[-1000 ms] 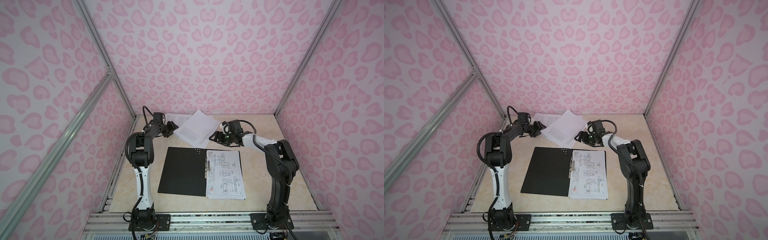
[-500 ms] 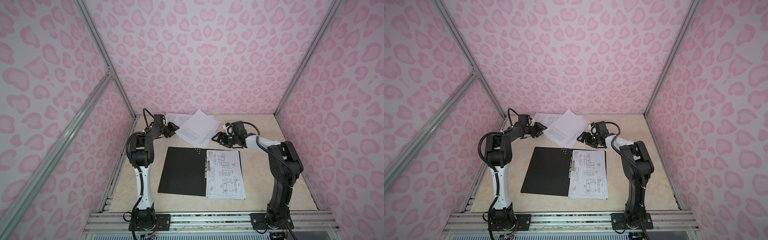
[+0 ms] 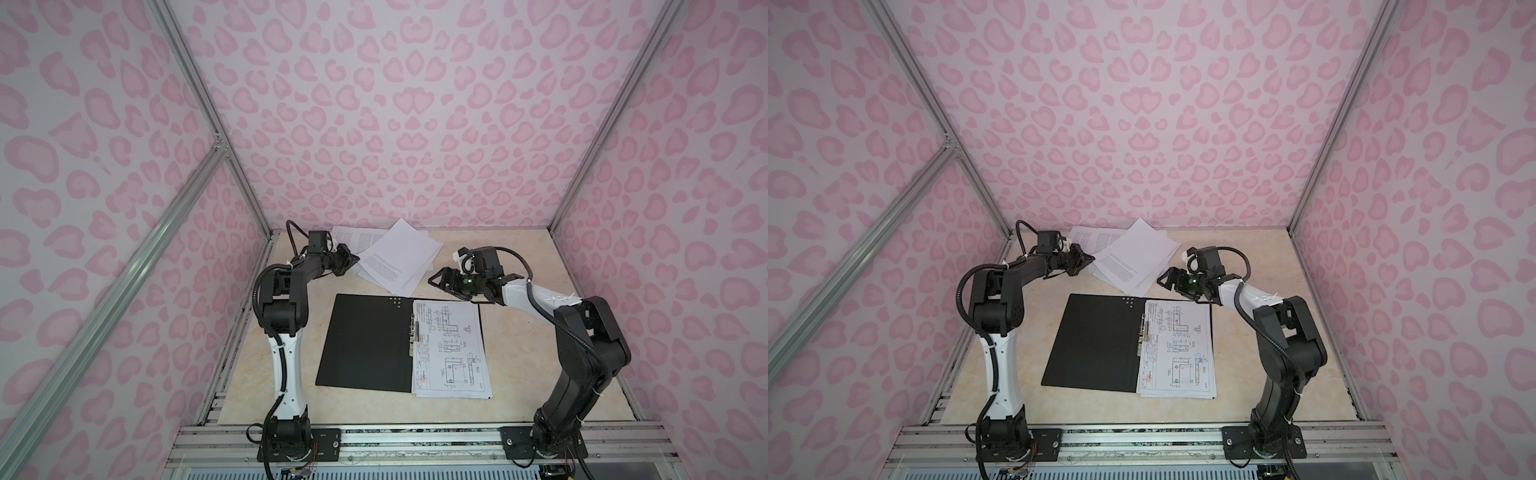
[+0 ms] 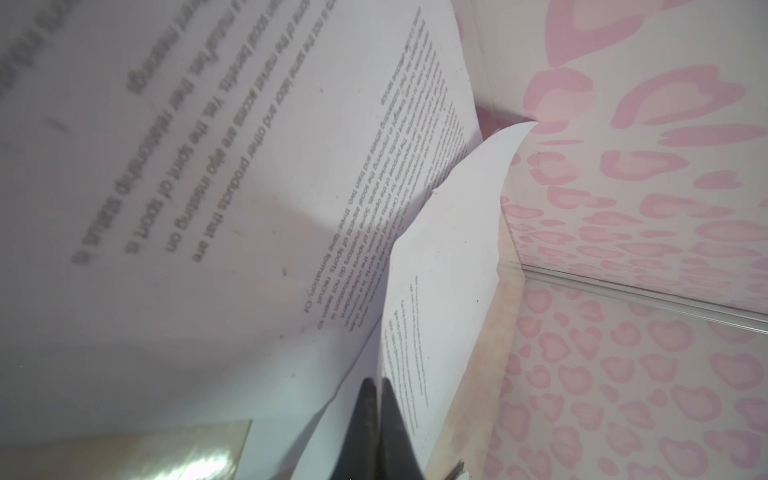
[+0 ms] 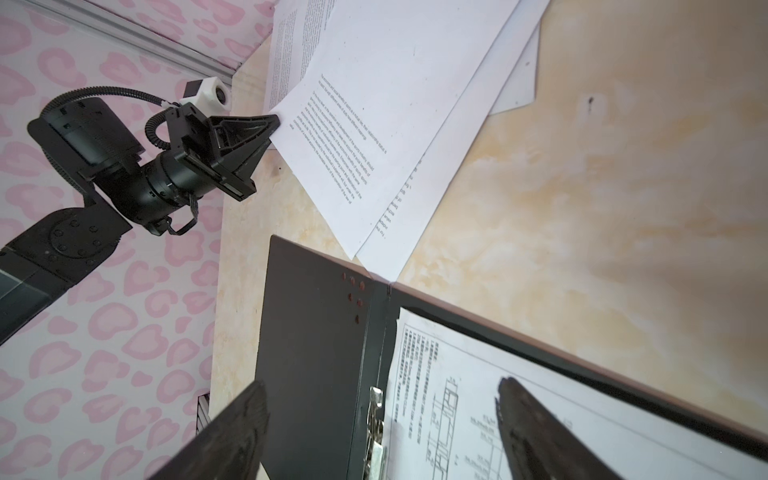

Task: Put the files into the folder
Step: 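Move both grippers toward the loose text sheet pile farther from the robot, then lift a text sheet with the left gripper while the right grasps its edge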

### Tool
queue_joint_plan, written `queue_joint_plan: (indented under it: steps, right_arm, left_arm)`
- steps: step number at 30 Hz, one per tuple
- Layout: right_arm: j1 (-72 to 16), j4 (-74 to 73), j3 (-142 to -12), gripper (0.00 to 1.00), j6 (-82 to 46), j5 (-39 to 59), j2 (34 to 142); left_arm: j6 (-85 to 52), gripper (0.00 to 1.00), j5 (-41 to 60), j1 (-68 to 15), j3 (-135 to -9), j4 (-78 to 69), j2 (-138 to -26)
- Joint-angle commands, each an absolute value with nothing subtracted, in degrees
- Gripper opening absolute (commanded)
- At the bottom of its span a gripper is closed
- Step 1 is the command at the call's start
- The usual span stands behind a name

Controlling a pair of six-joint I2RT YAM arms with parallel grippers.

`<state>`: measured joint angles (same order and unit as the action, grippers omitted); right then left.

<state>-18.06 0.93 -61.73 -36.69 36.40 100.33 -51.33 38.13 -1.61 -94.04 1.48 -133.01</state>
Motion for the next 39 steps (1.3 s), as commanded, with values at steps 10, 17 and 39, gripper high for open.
queue_joint_plan:
  steps: [10, 17, 39]
  right_arm:
    - [-17.18, -12.02, -44.1, 0.94, -46.04, 32.98, 86.48]
    - [-18.63, -17.08, -37.97, 0.97, -53.17, 30.0, 82.83]
    - [-22.16, -29.94, -28.81, 0.97, -61.83, 26.07, 73.91]
  left_arm:
    - [-58.69, 0.04, 34.46, -8.59, -74.3, -7.34, -96.29]
    - [-60.77, 0.04, 29.42, -14.0, -66.02, -5.83, -84.07]
    - [-66.03, 0.04, 26.52, -29.56, -69.23, -9.52, -83.75]
